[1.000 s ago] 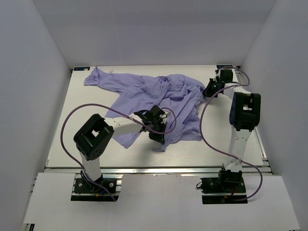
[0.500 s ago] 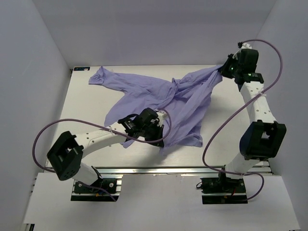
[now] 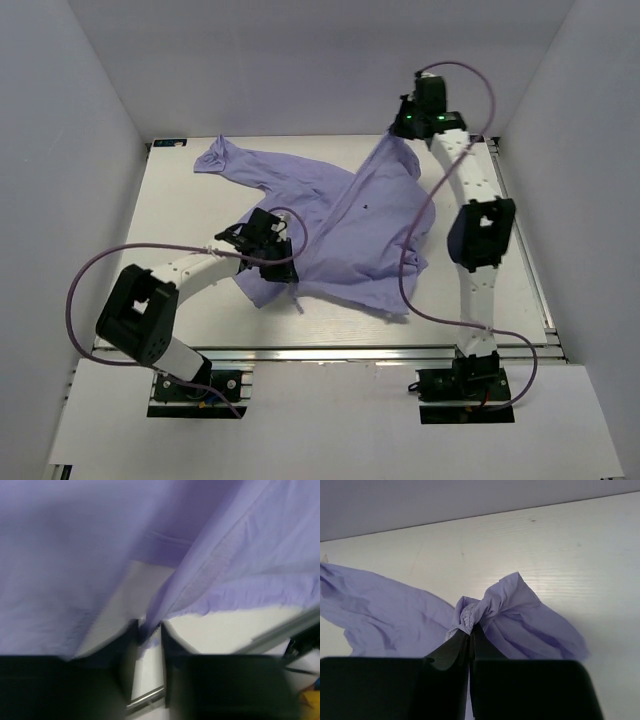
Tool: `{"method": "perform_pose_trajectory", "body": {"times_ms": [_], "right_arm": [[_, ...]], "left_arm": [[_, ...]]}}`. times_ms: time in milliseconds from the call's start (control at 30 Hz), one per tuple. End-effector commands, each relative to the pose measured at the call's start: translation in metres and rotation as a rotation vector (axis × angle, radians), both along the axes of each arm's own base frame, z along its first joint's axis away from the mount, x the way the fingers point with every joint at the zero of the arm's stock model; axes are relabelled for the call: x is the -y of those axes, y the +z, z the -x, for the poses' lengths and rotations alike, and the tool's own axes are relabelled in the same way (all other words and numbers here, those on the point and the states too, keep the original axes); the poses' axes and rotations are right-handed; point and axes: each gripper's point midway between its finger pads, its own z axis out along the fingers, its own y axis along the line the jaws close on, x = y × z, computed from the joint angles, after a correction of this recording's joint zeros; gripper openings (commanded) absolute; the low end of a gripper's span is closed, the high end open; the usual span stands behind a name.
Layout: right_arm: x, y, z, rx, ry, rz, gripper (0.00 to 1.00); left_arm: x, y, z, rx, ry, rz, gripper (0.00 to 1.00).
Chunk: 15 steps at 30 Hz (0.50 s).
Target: Zip up the jacket
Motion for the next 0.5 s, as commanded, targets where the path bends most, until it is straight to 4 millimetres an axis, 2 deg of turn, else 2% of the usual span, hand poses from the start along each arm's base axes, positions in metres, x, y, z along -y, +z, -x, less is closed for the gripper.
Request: {"method": "perform_pose_trajectory", "body": {"times_ms": [0,33,67,100,133,167,200,233,267,300,333,367,400,433,467], "right_arm": [[-0.021,-0.018,-0.034,0.034,-0.056,0.003,0.00],[-0.031,-0.025,-0.032,0.017,-0.025,-0.019,0.32],[-0.036,-0.030,-0.029,0.010,-0.016,-0.033,0.47],[-0.038,-0.034,-0.023,0.000,-0.002,-0.030,0.73],[-0.036,-0.038,-0.008,-0.017,0.011,-0.018,0.89],[-0.035,-0.039,0.002,-0.024,0.028,0.002,0.89],[-0.033,-0.010,0.017,0.014,0.037,0.004,0.89],[-0.031,-0.029,0.038,-0.045,0.048,0.025,0.89],[-0.030,-0.029,0.052,-0.058,0.056,0.030,0.89],[-0.028,0.002,0.074,-0.014,0.066,0.026,0.90],[-0.030,0.004,0.091,-0.018,0.072,0.034,0.89],[-0.026,-0.029,0.117,-0.097,0.077,0.060,0.89],[-0.021,-0.003,0.140,-0.048,0.067,0.039,0.89],[-0.026,-0.001,0.155,-0.034,0.081,0.025,0.89],[-0.021,-0.010,0.187,-0.051,0.082,0.012,0.89]], "left_arm": [[-0.021,-0.015,0.000,-0.103,0.054,-0.078,0.41],[-0.019,-0.010,-0.006,-0.094,0.055,-0.075,0.67],[-0.013,0.000,-0.015,-0.066,0.050,-0.060,0.87],[-0.011,0.005,-0.017,-0.055,0.038,-0.054,0.98],[-0.011,0.014,-0.019,-0.024,0.024,-0.044,0.98],[-0.011,0.020,-0.022,-0.004,0.026,-0.043,0.98],[-0.013,0.029,-0.027,0.022,0.040,-0.049,0.98],[-0.013,0.035,-0.029,0.037,0.051,-0.047,0.98],[-0.013,0.047,-0.032,0.065,0.063,-0.033,0.98],[-0.011,0.053,-0.034,0.081,0.069,-0.017,0.98],[-0.010,0.058,-0.035,0.091,0.076,-0.007,0.98],[-0.011,0.063,-0.036,0.104,0.084,-0.002,0.98],[-0.011,0.066,-0.038,0.107,0.097,-0.006,0.98],[-0.014,0.067,-0.041,0.111,0.112,-0.020,0.98],[-0.014,0.070,-0.043,0.108,0.121,-0.028,0.98]]}}
